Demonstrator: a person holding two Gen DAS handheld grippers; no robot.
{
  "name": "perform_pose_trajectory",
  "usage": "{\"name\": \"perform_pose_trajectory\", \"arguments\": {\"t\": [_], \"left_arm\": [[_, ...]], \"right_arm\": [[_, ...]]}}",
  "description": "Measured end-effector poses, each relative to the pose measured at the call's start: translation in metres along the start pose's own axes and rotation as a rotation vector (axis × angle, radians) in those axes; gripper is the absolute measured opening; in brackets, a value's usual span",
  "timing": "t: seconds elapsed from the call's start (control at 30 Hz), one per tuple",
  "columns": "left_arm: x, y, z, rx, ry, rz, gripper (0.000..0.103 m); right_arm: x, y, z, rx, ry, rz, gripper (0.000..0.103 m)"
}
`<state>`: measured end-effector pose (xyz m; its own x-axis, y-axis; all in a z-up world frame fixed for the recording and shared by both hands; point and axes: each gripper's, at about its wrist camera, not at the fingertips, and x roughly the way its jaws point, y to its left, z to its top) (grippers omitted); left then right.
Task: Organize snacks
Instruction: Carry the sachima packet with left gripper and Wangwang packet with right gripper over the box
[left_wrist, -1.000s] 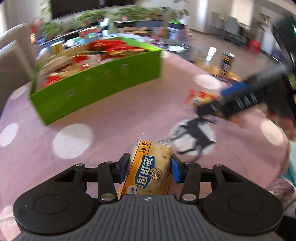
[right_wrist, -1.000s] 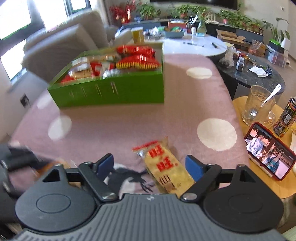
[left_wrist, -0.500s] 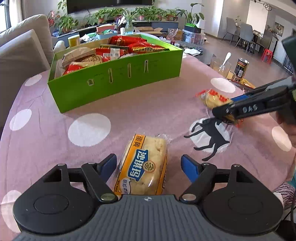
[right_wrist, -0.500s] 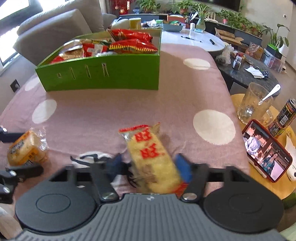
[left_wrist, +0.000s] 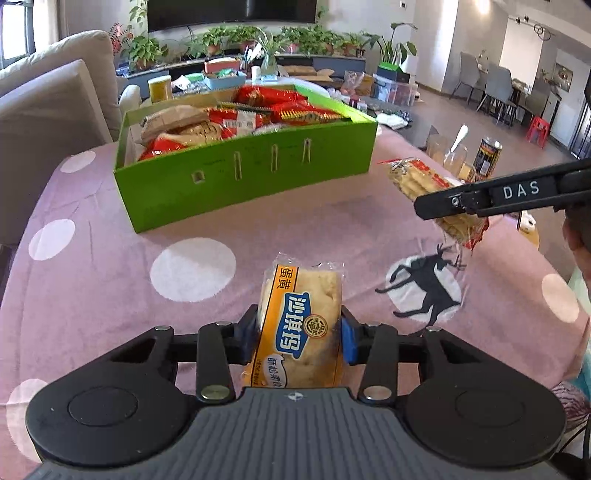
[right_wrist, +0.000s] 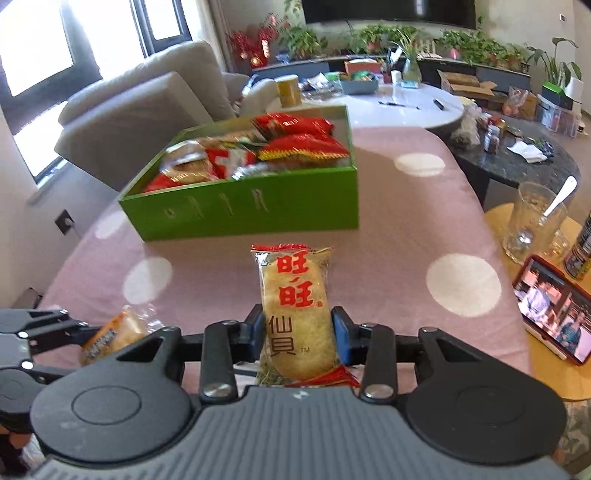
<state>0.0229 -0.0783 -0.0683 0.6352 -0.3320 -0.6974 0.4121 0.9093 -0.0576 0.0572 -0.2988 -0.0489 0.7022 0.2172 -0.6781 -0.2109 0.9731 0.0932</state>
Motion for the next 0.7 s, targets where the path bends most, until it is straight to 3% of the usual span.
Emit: {"name": "perform_pose_trajectory", "arguments": {"t": [0.7], "left_arm": [[-0.018, 0.025, 0.036, -0.058, -0.131, 0.055, 0.04]], "right_arm": [[-0.005, 0.032, 0.034, 0.0, -0.099, 0.103, 0.077]]}}
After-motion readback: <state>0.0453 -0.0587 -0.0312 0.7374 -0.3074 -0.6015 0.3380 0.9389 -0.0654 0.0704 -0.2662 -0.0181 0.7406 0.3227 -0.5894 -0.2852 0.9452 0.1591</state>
